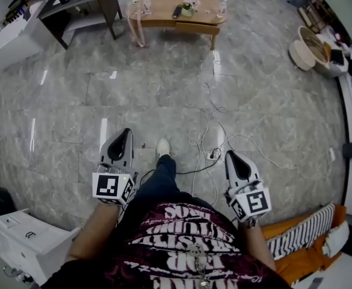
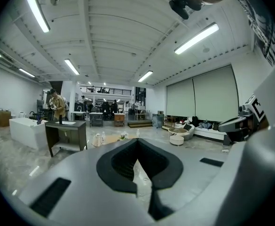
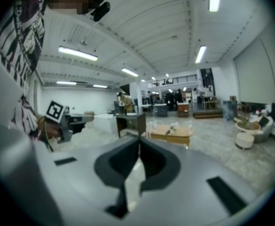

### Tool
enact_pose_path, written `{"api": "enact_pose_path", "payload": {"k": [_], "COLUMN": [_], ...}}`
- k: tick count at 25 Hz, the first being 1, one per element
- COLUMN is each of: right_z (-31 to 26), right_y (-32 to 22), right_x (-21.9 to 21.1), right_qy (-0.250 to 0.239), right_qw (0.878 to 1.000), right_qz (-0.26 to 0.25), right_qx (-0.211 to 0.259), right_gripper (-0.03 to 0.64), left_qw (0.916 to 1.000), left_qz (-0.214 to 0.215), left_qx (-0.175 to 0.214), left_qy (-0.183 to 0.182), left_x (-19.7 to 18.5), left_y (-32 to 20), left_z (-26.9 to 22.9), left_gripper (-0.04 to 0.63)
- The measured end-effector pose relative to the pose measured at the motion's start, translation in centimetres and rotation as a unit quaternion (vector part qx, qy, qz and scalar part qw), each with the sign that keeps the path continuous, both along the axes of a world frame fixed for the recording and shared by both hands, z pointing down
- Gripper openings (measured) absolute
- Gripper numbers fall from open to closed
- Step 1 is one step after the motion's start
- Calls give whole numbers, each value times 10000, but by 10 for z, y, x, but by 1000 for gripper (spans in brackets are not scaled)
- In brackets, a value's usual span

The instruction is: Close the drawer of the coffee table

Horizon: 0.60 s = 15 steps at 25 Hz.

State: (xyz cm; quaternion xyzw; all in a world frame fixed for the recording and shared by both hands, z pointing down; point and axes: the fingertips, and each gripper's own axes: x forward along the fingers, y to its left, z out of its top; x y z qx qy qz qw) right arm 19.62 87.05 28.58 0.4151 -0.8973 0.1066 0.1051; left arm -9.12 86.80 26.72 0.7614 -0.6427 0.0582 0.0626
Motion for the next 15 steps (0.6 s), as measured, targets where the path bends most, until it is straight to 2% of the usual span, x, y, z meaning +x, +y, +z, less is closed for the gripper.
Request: {"api": "enact_pose_path", "payload": {"k": [7,15], "right_z": [4,-13], "right_y": [-85,-190], "right_x": [-21,-66], "right_qy": [-12,-36], "right_qw": [9997,9998], "right_qz": [230,204], "right_qx": [-58,36], "right_gripper": [34,35], "left_qw": [9995,9998], "left_qz": [259,146], "left_qx": [-46,-66], "left_qy": [-171,-141], "left_x": [-17,-68], "left_y": [-94,-191], "left_z": [-1,-8], "left_gripper": [23,23]}}
